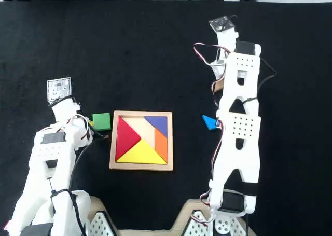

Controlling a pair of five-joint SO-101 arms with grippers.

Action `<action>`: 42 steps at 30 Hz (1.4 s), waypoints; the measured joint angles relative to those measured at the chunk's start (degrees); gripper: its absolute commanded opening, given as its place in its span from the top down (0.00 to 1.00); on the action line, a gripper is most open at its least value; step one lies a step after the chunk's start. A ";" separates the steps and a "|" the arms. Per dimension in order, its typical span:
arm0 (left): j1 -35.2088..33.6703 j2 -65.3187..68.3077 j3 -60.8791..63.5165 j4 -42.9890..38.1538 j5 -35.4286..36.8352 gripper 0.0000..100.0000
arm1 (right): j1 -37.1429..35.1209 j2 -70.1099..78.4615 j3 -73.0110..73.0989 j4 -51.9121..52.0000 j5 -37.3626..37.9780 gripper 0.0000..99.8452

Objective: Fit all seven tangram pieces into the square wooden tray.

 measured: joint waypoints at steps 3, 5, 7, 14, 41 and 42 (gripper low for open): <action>0.00 0.00 0.00 0.00 0.00 0.83 | 0.09 1.05 -0.79 1.23 1.41 0.97; 0.00 0.00 0.00 0.00 0.00 0.83 | 0.09 1.05 -1.41 2.90 3.08 0.97; 0.00 0.00 0.00 0.00 0.00 0.83 | 0.09 1.05 -1.58 5.10 4.31 0.97; 0.00 0.00 0.00 0.00 0.00 0.83 | -1.14 1.23 -5.45 15.03 7.65 0.97; 0.00 0.00 0.00 0.00 0.00 0.83 | -1.23 -39.91 42.46 14.42 -10.11 0.99; 0.00 0.00 0.00 0.00 0.00 0.83 | -1.23 -41.41 45.27 13.01 -12.04 0.99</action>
